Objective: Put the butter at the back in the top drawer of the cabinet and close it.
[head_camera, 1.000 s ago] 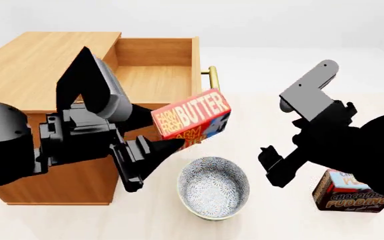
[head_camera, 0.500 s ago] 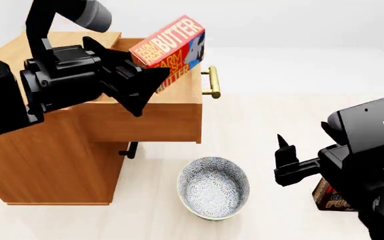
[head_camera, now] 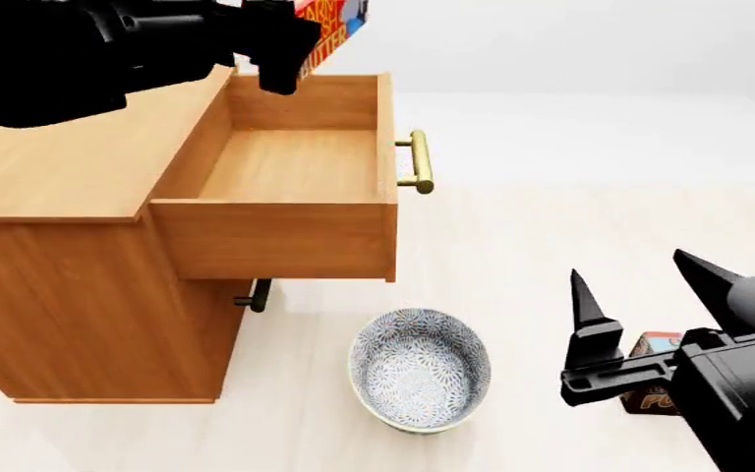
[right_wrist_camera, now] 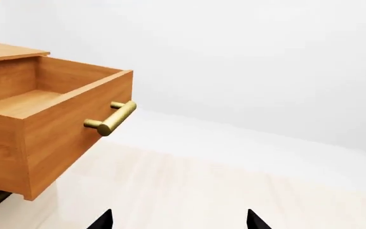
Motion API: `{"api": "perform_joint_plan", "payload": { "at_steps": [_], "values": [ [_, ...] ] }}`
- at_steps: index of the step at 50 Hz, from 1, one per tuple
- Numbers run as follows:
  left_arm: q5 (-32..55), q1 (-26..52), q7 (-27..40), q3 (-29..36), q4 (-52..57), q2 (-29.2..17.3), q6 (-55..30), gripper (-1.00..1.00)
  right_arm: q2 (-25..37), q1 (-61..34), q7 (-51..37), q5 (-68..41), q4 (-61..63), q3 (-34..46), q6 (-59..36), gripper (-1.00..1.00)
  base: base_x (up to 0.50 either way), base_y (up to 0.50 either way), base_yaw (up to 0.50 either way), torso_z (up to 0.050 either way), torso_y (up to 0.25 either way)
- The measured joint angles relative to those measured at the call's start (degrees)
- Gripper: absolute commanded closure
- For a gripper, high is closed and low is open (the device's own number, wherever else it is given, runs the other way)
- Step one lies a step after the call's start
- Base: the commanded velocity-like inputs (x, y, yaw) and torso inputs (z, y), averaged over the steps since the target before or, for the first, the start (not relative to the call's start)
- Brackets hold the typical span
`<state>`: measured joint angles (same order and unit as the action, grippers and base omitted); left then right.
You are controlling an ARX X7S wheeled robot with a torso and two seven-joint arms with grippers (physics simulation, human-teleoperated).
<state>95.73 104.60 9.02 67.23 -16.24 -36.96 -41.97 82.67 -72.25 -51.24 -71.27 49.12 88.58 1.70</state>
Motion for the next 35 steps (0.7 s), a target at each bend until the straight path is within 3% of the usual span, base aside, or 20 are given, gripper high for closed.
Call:
{"api": "perform_joint_plan", "payload": {
  "at_steps": [11,24,35],
  "values": [
    [-4.77,3.70,-4.99,3.49,-16.42,9.00,-0.37,1.00,1.62,1.34,-0.62,2.92,2.30,0.44,1.84,-1.00,0.00,0.00,0.00,0.001,0.002],
    [-11.70,6.11,-16.52,8.36,-42.23,22.39,3.09,1.00,2.94,2.17,-0.19,4.75,3.12,0.68,3.04,-1.00,0.00,0.00,0.00,0.000,0.002],
    [-14.90,5.96,-21.64,9.90,-53.16,27.95,4.94,1.00,4.34,2.24,-0.58,5.78,4.77,0.46,3.12,-1.00,0.00,0.00,0.00,0.001,0.001]
  ]
}}
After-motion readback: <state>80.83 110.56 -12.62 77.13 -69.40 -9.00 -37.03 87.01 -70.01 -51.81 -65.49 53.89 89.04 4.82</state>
